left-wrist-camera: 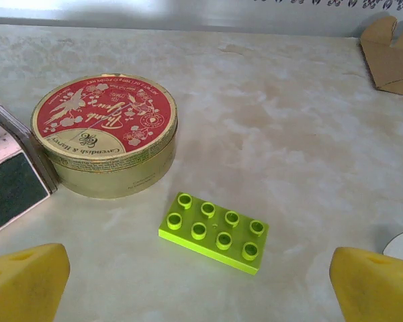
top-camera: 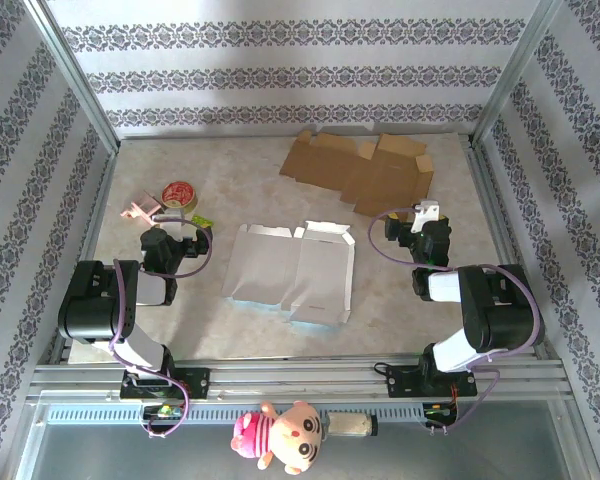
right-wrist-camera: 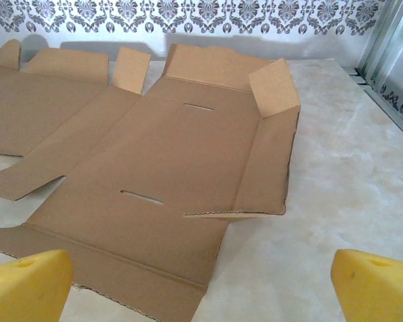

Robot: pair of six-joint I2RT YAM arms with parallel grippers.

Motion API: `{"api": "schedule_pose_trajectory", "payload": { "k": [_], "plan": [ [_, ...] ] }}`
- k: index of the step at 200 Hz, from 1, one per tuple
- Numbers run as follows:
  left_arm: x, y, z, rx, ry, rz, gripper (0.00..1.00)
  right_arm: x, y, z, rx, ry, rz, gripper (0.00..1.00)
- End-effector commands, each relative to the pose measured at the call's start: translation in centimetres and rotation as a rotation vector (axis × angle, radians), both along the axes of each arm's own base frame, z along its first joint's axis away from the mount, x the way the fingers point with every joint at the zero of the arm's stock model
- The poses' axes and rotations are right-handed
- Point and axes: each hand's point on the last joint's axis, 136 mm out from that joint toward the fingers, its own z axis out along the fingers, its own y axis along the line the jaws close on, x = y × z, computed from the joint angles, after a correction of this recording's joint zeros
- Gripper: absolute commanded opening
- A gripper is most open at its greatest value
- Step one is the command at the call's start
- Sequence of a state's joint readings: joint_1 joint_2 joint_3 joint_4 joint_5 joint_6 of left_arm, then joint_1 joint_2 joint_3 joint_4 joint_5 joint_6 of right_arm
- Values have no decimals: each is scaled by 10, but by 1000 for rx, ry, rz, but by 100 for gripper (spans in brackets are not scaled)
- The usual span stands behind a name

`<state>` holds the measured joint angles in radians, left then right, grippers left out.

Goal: Fold the paper box

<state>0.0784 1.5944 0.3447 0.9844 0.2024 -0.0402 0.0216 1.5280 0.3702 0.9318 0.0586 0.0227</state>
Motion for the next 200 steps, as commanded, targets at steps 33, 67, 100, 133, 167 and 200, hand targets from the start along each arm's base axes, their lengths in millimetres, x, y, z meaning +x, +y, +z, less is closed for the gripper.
{"api": "schedule_pose_trajectory", "payload": {
  "k": [33, 67, 100, 133, 167, 200],
  "plan": [
    [7, -3, 9, 16, -27, -18, 99, 3, 2, 6, 18, -24, 11, 98],
    [7, -6, 8, 21, -23, -33, 99, 3, 1, 6, 22, -25, 13, 98],
    [8, -3, 9, 20, -24, -10, 99, 3, 2, 7, 22, -30, 16, 98],
    [4, 10, 11, 13, -49, 70, 99, -14, 3, 40, -4, -74, -19, 98],
    [0, 11, 14, 18, -65, 77, 99, -50, 7, 74, 218, -16, -66, 98],
    [-15, 10, 54, 11, -88, 80, 99, -79, 55, 89, 537, 202, 106, 98]
  ]
}}
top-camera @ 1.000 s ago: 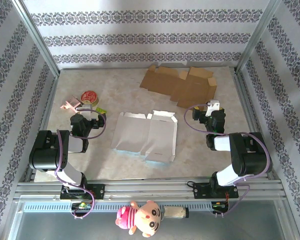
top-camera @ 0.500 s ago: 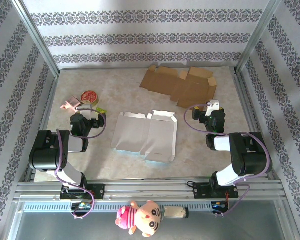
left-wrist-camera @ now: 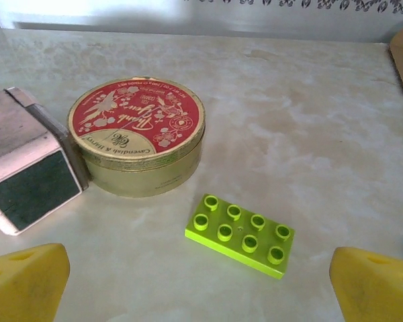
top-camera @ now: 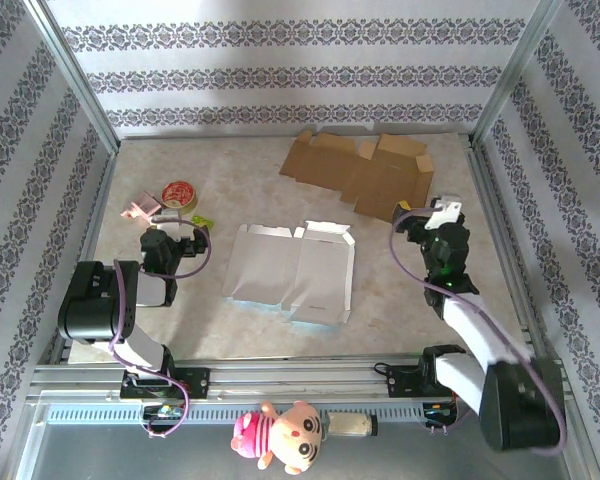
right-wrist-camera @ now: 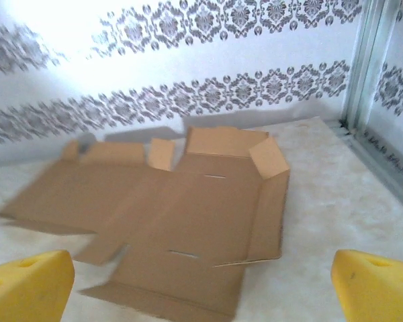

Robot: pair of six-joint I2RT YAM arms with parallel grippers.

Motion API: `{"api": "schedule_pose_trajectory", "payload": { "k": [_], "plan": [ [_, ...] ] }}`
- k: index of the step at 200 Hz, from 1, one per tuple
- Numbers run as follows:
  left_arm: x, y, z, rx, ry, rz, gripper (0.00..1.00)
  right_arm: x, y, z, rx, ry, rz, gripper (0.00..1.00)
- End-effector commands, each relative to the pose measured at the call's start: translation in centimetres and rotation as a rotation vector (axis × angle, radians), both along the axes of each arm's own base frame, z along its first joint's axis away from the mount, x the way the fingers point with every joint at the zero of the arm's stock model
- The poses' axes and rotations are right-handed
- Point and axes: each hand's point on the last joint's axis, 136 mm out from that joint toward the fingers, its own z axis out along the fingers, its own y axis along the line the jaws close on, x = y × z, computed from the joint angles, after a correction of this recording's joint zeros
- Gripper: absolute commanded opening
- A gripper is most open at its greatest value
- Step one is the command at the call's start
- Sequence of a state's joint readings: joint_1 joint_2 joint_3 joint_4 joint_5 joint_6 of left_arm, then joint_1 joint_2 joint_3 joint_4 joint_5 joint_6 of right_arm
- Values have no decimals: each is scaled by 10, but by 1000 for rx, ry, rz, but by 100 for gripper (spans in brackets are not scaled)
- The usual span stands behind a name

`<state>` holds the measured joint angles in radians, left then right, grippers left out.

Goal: Fold the paper box

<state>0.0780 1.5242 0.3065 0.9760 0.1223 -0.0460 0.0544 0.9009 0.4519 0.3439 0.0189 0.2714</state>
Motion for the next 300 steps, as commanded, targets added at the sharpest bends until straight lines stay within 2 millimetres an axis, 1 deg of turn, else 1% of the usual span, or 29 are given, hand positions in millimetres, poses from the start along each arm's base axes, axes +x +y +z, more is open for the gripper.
{"api": "schedule_pose_trajectory", "payload": {
  "k": [1, 7, 11, 13, 17, 23, 31, 37, 45, 54, 64, 77, 92, 105, 113, 123, 146, 161, 169, 185, 208, 232, 243, 259, 268, 287, 289, 293, 300],
  "plan": [
    [-6, -3, 46, -9, -61, 1, 99, -28, 39, -32, 282, 315, 155, 98],
    [-8, -5, 57, -22, -43, -3, 99, -34, 50, -35, 330, 393, 207, 98],
    [-9, -5, 65, -40, -35, 4, 99, -36, 54, -37, 351, 429, 222, 98],
    [-10, -5, 70, -52, -35, 7, 99, -35, 56, -34, 359, 436, 230, 98],
    [-11, -7, 79, -78, -33, 7, 99, -38, 59, -37, 378, 489, 235, 98],
    [-12, -15, 94, -124, -45, -23, 99, -41, 60, -43, 396, 554, 226, 98],
    [-14, -31, 112, -188, -63, -86, 100, -42, 59, -51, 408, 635, 206, 98],
    [-15, -48, 125, -230, -75, -153, 100, -41, 57, -55, 405, 677, 192, 98],
    [-19, -76, 142, -264, -85, -268, 100, -38, 51, -64, 392, 726, 160, 97],
    [-24, -110, 157, -275, -80, -390, 100, -34, 47, -75, 378, 777, 135, 97],
    [-36, -154, 170, -241, -75, -550, 100, -27, 47, -83, 372, 819, 141, 97],
    [-55, -207, 177, -180, -58, -745, 100, -23, 53, -97, 372, 878, 178, 95],
    [-76, -255, 178, -155, -25, -932, 99, -21, 69, -111, 382, 948, 254, 90],
    [-90, -283, 177, -167, 6, -1047, 100, -26, 82, -126, 372, 1011, 283, 85],
    [-98, -296, 175, -164, 24, -1103, 99, -31, 90, -134, 359, 1035, 292, 83],
    [-106, -308, 170, -139, 47, -1156, 99, -38, 98, -144, 338, 1047, 292, 82],
    [-118, -319, 153, -48, 98, -1215, 100, -55, 113, -165, 260, 1068, 281, 76],
    [-121, -320, 145, -15, 134, -1229, 99, -64, 120, -178, 201, 1084, 279, 72],
    [-123, -320, 142, -6, 146, -1235, 99, -68, 121, -185, 181, 1088, 271, 67],
    [-123, -319, 139, 8, 161, -1239, 99, -72, 127, -195, 167, 1094, 278, 60],
    [-122, -315, 137, 25, 160, -1215, 99, -75, 140, -202, 119, 1103, 317, 46],
    [-114, -308, 138, 32, 160, -1142, 99, -78, 147, -209, 69, 1120, 330, 29],
    [-106, -302, 140, 38, 155, -1083, 99, -78, 148, -210, 59, 1125, 341, 21],
    [-96, -291, 143, 50, 139, -995, 99, -73, 147, -202, 6, 1110, 368, 11],
    [-92, -285, 145, 71, 126, -950, 99, -67, 147, -191, -52, 1081, 398, 8],
    [-82, -265, 149, 131, 94, -847, 99, -51, 150, -157, -199, 975, 511, 3],
    [-81, -263, 149, 140, 91, -837, 99, -47, 150, -149, -228, 951, 531, 2],
    [-79, -259, 150, 153, 83, -823, 99, -45, 151, -143, -259, 932, 553, 0],
    [-78, -253, 152, 176, 70, -807, 99, -37, 154, -125, -333, 874, 610, 0]
  ]
}}
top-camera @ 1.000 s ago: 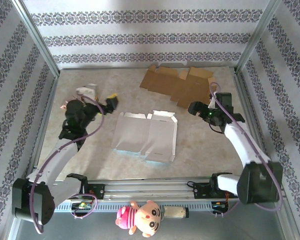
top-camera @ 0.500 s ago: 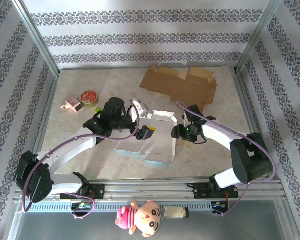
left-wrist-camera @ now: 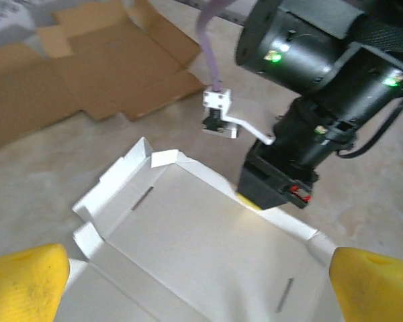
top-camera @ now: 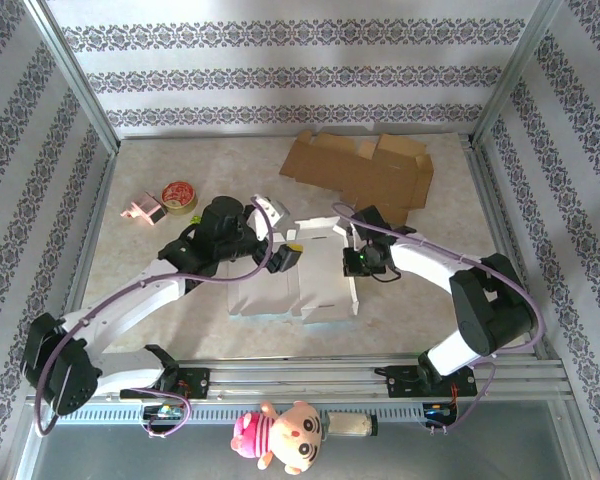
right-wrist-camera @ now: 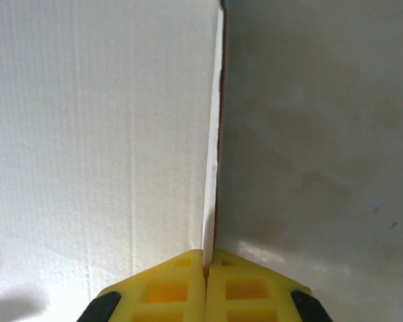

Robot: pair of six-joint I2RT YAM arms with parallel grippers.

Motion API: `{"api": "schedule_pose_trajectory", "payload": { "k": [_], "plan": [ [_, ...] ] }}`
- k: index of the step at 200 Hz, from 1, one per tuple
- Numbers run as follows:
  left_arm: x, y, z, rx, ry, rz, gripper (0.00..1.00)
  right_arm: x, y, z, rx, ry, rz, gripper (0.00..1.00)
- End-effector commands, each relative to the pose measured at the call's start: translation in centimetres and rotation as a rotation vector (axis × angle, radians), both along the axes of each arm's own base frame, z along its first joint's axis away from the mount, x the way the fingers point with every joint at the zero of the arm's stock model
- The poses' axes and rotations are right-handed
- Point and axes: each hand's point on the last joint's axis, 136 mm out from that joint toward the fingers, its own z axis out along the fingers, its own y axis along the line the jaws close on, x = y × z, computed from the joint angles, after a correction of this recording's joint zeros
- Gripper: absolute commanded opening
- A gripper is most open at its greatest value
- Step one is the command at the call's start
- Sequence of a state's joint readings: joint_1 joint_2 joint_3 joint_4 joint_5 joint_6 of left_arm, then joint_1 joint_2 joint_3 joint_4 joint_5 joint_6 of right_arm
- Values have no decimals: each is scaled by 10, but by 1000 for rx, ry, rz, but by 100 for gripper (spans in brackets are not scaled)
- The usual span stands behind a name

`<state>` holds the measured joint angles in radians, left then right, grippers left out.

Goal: Fold the paper box

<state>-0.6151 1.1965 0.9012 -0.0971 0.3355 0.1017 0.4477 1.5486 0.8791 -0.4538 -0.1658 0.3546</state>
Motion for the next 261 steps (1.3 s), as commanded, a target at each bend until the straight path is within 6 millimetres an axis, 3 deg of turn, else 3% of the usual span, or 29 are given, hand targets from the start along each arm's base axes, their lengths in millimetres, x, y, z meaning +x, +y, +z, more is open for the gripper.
{"api": "schedule_pose_trajectory", "payload": {
  "k": [1, 23, 49, 89, 133, 153, 184, 215, 261],
  "plan": [
    [12, 29, 7, 67, -89, 131, 99, 21, 1, 53, -106, -198, 275, 0],
    [12, 42, 15, 101, -155, 138, 99, 29, 5, 94, -213, -365, 536, 0],
    [14, 51, 7, 147, -160, 145, 99, 40, 7, 132, -401, -563, 763, 0],
    [26, 60, -19, 186, -133, 191, 99, 45, 20, 166, -595, -719, 943, 0],
    [41, 83, -48, 239, -147, 252, 99, 31, 34, 179, -668, -816, 1017, 0],
    [46, 88, -49, 169, -106, 245, 99, 24, 37, 184, -661, -851, 1021, 0],
    [43, 66, -34, 18, -103, 124, 100, 20, 39, 190, -655, -886, 1018, 0],
    [40, 41, -25, -81, -59, 5, 94, 22, 41, 189, -662, -885, 1017, 0],
    [62, 40, -28, -89, -25, 69, 75, 25, 42, 192, -668, -894, 1008, 0]
  ]
}}
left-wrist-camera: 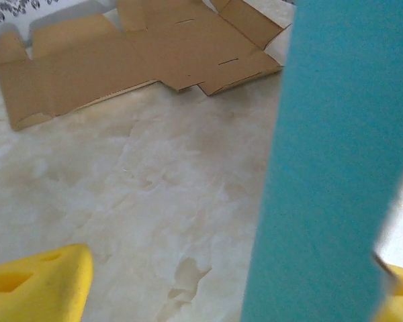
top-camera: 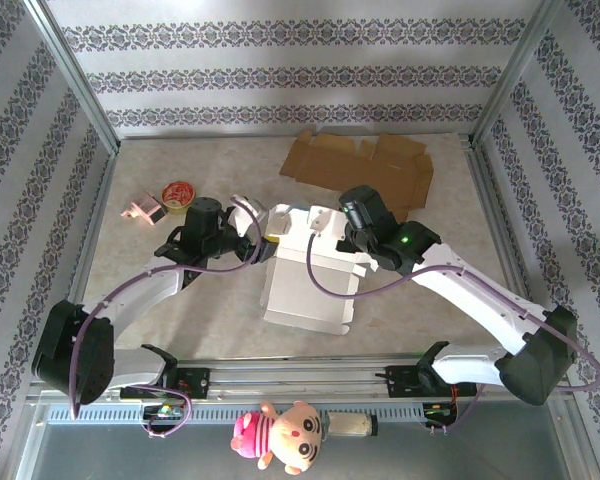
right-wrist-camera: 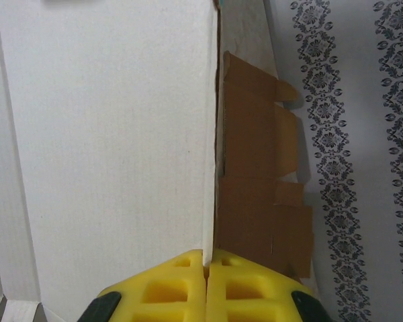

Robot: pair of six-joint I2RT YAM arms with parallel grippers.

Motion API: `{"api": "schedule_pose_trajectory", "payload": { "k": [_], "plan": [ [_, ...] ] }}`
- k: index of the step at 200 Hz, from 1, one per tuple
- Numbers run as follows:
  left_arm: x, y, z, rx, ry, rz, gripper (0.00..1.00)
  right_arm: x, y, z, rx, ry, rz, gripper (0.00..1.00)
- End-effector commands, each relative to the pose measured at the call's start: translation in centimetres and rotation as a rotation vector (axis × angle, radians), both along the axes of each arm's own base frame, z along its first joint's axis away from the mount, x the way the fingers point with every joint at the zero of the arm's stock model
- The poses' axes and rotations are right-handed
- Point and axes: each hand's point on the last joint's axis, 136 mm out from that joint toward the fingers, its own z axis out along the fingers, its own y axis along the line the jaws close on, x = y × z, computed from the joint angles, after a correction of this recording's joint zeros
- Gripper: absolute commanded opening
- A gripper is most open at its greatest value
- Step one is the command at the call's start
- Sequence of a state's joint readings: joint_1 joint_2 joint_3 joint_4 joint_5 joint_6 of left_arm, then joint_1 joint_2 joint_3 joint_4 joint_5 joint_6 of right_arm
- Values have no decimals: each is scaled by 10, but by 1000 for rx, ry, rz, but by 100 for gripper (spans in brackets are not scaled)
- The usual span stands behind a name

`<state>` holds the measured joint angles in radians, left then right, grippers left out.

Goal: Fold the paper box

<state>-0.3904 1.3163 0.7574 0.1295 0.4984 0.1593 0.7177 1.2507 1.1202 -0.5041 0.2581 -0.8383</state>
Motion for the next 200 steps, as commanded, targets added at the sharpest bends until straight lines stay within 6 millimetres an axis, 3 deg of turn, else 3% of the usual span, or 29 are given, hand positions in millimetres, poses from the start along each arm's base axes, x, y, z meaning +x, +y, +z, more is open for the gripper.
{"api": "schedule_pose_trajectory", "payload": {
  "k": [1, 42, 84, 112, 128, 157, 168, 184, 200],
  "plan": [
    [17, -5, 31, -69, -55, 16, 75, 4, 1, 3, -5, -31, -10, 0],
    [22, -7, 43, -111, -72, 32, 62, 5, 1, 2, -6, -33, -21, 0],
    [20, -14, 37, -105, -29, -15, 45, 5, 5, 1, 2, -29, -15, 0],
    [25, -15, 30, -88, -18, -16, 22, 3, 11, -1, 36, -2, -6, 0],
    [29, -14, 22, -50, -37, -16, 15, -6, 19, 1, 111, 63, 16, 15],
    [33, -15, 9, 1, -114, -57, 5, -26, 30, 30, 437, 306, 30, 62],
    [33, -18, 4, 13, -137, -79, 2, -27, 28, 45, 559, 370, 14, 75],
    [34, -21, -4, 22, -155, -111, 1, -17, 16, 61, 710, 428, -65, 86],
    [35, -25, -7, 12, -173, -129, 0, -5, 4, 68, 837, 515, -148, 90]
  ]
}}
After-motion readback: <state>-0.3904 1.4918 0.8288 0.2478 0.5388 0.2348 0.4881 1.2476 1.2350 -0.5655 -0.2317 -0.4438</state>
